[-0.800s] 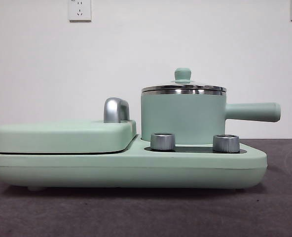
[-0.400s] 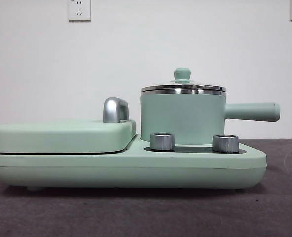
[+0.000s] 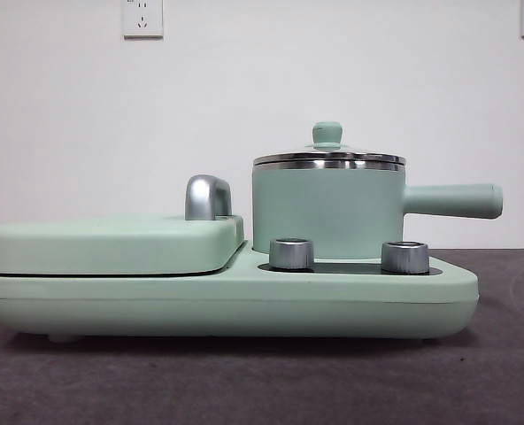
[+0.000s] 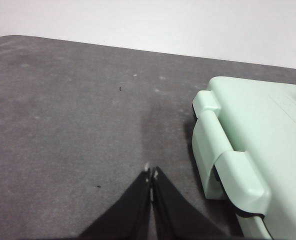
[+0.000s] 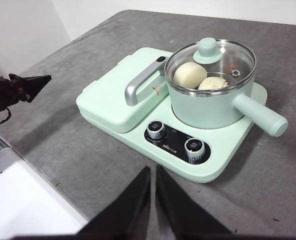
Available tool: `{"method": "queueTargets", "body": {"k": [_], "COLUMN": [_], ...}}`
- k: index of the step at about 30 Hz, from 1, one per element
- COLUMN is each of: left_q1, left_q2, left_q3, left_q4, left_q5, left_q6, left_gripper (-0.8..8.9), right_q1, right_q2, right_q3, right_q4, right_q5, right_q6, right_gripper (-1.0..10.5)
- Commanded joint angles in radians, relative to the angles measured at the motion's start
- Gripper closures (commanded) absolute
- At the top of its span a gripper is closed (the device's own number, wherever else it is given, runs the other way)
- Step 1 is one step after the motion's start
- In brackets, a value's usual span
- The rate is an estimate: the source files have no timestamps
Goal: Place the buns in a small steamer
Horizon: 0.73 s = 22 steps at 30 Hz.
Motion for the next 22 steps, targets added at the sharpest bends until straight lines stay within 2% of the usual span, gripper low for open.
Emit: {"method": "queueTargets", "body": {"k": [1,12,15,18,22], "left_q1": [0.002,0.002,0.002,0.002,0.002], "left_q2": [-0.001,-0.001,-0.001,-0.001,-0.001], "left_q3": [-0.019,-0.019,-0.019,-0.019,-0.019], "left_q4": [-0.007,-0.007,-0.007,-0.006,-0.007], "left_q5": [-0.006,-0.006,-0.006,-0.006,-0.006], "left_q6": [0.007,0.007,0.007,0.007,0.007], "left_gripper": [8.07,8.07,8.07,8.07,8.07], "right_q1": [0.006,-0.001,-0.098,-0.258,-0.468], "right_q2": [0.001,0.001,-0.014,-0.023,-0.053], "right_q3": [0.005,0.005,-0.02,-0.113,-0.317], "right_q4": [0.011,0.013,0.029,0.151,0.408], "right_q5": [0.0,0.003,-0.038,-0.044,-0.045], "right_q6": [-0.008,-0.009,-0.008,-0.015,-0.124], "right_gripper": [9.3,9.3,9.3,9.3,9.3]}}
